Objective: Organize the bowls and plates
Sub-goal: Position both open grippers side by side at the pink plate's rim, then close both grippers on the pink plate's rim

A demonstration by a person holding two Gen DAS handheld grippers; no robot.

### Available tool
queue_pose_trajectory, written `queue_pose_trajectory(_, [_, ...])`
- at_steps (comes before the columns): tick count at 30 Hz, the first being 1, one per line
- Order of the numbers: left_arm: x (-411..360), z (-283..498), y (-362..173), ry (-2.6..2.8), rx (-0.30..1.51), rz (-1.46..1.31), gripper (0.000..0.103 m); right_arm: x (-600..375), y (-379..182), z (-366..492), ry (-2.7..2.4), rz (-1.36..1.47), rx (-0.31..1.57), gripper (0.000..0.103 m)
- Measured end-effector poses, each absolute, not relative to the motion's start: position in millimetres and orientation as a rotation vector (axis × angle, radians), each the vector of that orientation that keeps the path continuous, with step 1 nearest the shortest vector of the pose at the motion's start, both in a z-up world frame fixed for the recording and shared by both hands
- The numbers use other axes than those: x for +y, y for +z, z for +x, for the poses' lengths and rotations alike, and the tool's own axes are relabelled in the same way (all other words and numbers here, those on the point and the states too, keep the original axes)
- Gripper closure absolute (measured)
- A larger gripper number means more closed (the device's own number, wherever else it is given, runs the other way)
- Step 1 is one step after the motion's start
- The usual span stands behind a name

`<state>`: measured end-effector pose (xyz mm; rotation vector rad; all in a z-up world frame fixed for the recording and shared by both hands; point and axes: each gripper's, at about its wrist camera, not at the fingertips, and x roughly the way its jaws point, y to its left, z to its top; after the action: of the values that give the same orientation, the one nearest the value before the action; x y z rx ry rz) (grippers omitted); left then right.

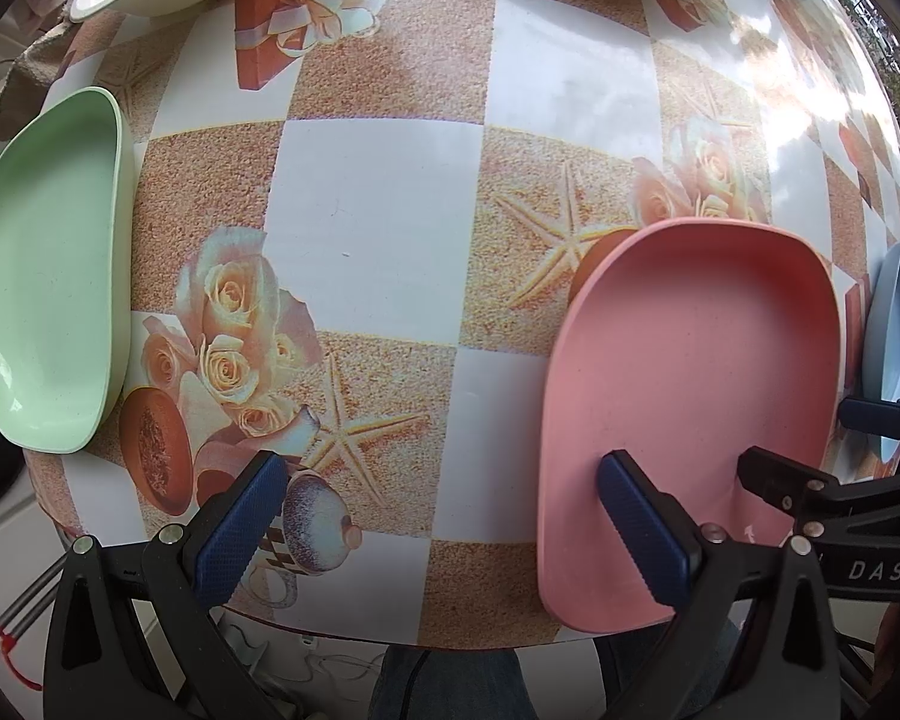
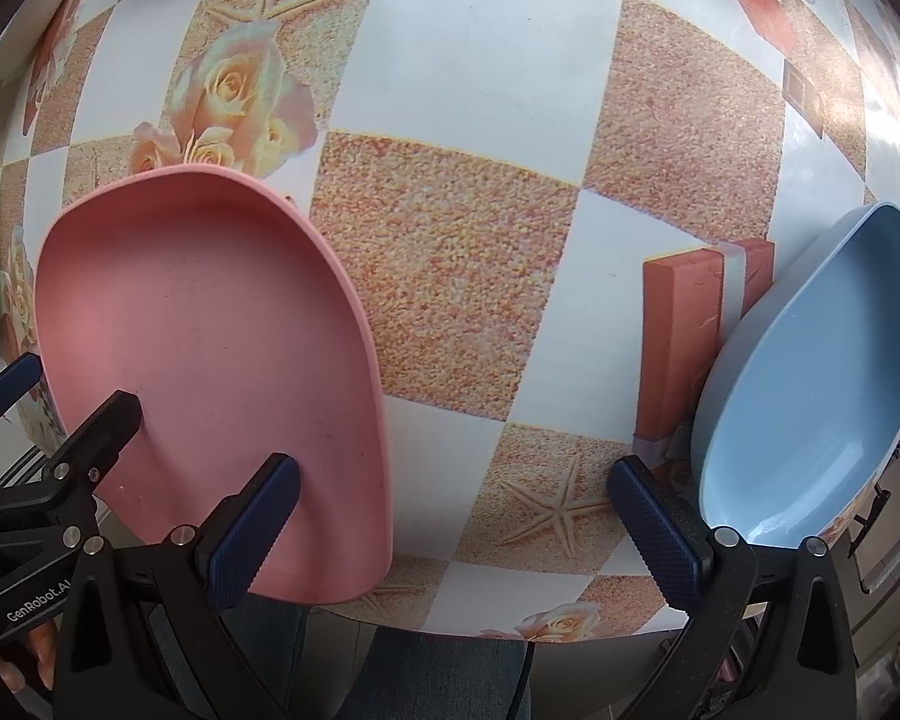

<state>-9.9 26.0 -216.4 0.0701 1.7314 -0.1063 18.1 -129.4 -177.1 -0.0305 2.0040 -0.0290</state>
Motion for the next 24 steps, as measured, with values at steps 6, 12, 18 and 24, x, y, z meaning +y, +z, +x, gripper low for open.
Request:
queue_pose_trajectory(6, [26.0, -10.0, -216.8, -0.106, 1.730, 0.071, 0.000, -128.9, -181.3, 20.0, -0.031, -0.029, 1.994, 0.000])
queue_pose_trajectory(12, [26.1, -9.8, -216.7, -0.106, 1.729, 0.070, 0.000, -128.4, -182.0, 19.7, -0.031, -0.030, 1.987, 0.000])
queue_pose_trajectory(18, [27.7, -11.3, -216.5, -0.105, 1.720, 0.068, 0.000, -125.6, -179.2, 12.5, -0.034, -0.030, 1.973, 0.000])
queue_pose_trajectory(24, [30.7, -14.7, -213.6, -0.091, 1.693, 0.049, 0.000, -118.5, -167.0, 1.2, -0.039, -0.034, 1.952, 0.000])
